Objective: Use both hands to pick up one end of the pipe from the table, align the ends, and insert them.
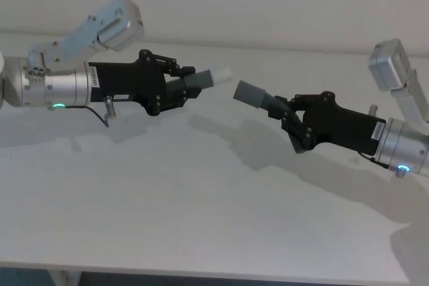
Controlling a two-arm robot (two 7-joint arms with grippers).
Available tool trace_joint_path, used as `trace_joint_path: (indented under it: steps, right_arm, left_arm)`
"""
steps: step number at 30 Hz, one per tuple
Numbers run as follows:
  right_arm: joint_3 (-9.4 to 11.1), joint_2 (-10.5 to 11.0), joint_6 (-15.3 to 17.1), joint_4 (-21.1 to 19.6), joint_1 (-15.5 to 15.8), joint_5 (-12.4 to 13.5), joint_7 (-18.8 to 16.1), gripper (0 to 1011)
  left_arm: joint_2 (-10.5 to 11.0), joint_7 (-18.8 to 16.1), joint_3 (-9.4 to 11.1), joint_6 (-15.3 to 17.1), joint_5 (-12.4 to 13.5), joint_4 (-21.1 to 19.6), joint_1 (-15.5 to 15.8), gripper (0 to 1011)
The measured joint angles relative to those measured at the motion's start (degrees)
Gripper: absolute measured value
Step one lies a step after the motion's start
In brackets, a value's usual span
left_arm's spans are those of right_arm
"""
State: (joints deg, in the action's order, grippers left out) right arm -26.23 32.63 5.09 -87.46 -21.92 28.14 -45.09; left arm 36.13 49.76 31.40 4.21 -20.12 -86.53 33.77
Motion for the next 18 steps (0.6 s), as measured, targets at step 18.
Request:
trace_joint_path:
  steps: [18]
  right_arm:
    - [-0.97, -0.19, -0.39, 1.34, -1.27, 0.69, -0.04, 155]
  left_arm:
    - [0.62, -0.24, 0.68, 0.28, -0.94, 0.03, 0.19, 355]
